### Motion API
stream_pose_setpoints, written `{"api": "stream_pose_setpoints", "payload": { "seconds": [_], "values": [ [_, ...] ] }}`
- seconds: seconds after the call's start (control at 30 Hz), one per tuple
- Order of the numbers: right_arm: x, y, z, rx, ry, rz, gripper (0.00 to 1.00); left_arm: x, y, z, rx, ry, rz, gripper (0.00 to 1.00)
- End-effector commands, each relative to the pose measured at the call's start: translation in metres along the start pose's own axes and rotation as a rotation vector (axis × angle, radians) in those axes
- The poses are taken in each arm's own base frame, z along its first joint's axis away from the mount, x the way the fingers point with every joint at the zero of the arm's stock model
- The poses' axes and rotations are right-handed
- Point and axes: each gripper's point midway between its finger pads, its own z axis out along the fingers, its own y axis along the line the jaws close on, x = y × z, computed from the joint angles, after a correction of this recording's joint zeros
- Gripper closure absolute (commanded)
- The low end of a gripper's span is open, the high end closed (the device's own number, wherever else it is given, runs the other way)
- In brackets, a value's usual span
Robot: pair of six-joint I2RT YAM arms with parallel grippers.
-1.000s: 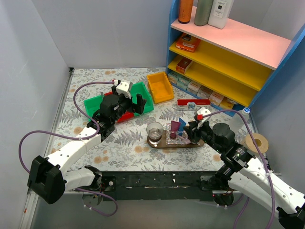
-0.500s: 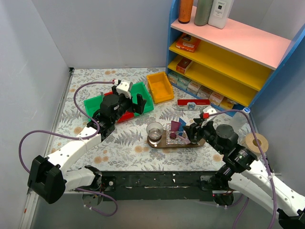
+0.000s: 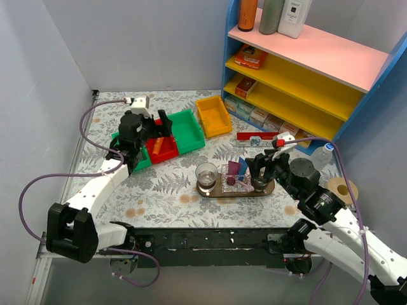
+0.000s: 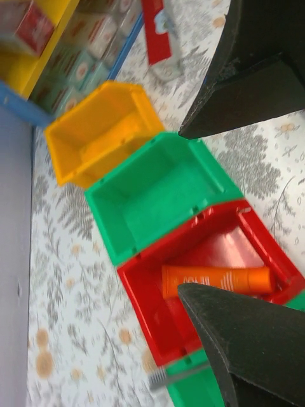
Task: Prepare toiletry sets of a toothbrush and toothpaste on the tray
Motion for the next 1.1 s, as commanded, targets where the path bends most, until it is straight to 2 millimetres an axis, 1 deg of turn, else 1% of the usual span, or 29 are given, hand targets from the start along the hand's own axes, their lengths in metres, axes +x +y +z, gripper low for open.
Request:
{"api": "stream_pose_setpoints", "payload": {
  "seconds": [0.0,0.03,0.07,0.1,0.13,0.17,0.2,0.23,0.27,0.3,0.33,0.37,0.43,0.5,0.6,0.77,0.8,0.87,0.9,0.93,1.07],
  "values": [
    [-0.027,-0.001,0.002,-0.001,-0.061,0.039,0.18,-0.02,0.042,0.002,-0.098,-0.023,-0.096,0.02],
    [-0.027,-0.006,0.004,0.01,-0.057,0.043,0.18,-0.021,0.063,0.002,-0.148,-0.026,-0.114,0.02],
    [-0.023,-0.002,0.007,-0.023,-0.035,0.041,0.18,-0.018,0.068,0.003,-0.141,-0.008,-0.134,0.02],
    [-0.022,-0.002,0.009,-0.029,-0.024,0.049,0.19,-0.007,0.078,0.01,-0.155,0.027,-0.163,0.03],
    [-0.022,-0.005,0.011,-0.041,-0.014,0.07,0.19,-0.009,0.095,0.01,-0.189,0.029,-0.19,0.08],
    [-0.019,-0.007,0.015,-0.044,0.004,0.083,0.19,-0.003,0.103,0.012,-0.205,0.056,-0.21,0.1],
    [-0.019,-0.007,0.016,-0.057,0.008,0.096,0.2,0.007,0.112,0.019,-0.211,0.088,-0.232,0.12],
    [-0.021,-0.017,0.018,-0.033,0.0,0.112,0.2,0.011,0.124,0.019,-0.24,0.108,-0.254,0.17],
    [-0.02,-0.01,0.019,-0.079,0.01,0.13,0.21,0.018,0.133,0.019,-0.265,0.132,-0.268,0.18],
    [-0.019,-0.012,0.019,-0.08,0.01,0.136,0.23,0.021,0.144,0.019,-0.29,0.139,-0.286,0.21],
    [-0.018,-0.015,0.02,-0.077,0.012,0.141,0.24,0.028,0.155,0.019,-0.312,0.154,-0.313,0.23],
    [-0.017,-0.016,0.021,-0.077,0.013,0.147,0.25,0.031,0.158,0.021,-0.313,0.155,-0.325,0.27],
    [-0.014,-0.017,0.022,-0.08,0.016,0.157,0.26,0.038,0.168,0.023,-0.336,0.167,-0.334,0.3],
    [-0.009,-0.016,0.022,-0.091,0.023,0.166,0.27,0.04,0.173,0.023,-0.358,0.172,-0.328,0.33],
    [-0.003,-0.016,0.022,-0.092,0.037,0.172,0.3,0.047,0.182,0.022,-0.385,0.174,-0.331,0.4],
    [-0.002,-0.016,0.02,-0.095,0.03,0.173,0.31,0.056,0.187,0.029,-0.361,0.198,-0.363,0.43],
    [-0.002,-0.016,0.02,-0.095,0.028,0.174,0.32,0.053,0.188,0.034,-0.348,0.18,-0.366,0.44],
    [-0.003,-0.014,0.02,-0.103,0.026,0.175,0.32,0.053,0.193,0.036,-0.345,0.176,-0.379,0.48],
    [-0.003,-0.014,0.019,-0.104,0.024,0.175,0.32,0.056,0.191,0.038,-0.328,0.184,-0.386,0.49],
    [-0.003,-0.014,0.02,-0.107,0.021,0.176,0.32,0.055,0.191,0.039,-0.32,0.178,-0.386,0.51],
    [-0.003,-0.012,0.019,-0.116,0.014,0.182,0.33,0.052,0.189,0.043,-0.284,0.167,-0.385,0.5]
  ]
}}
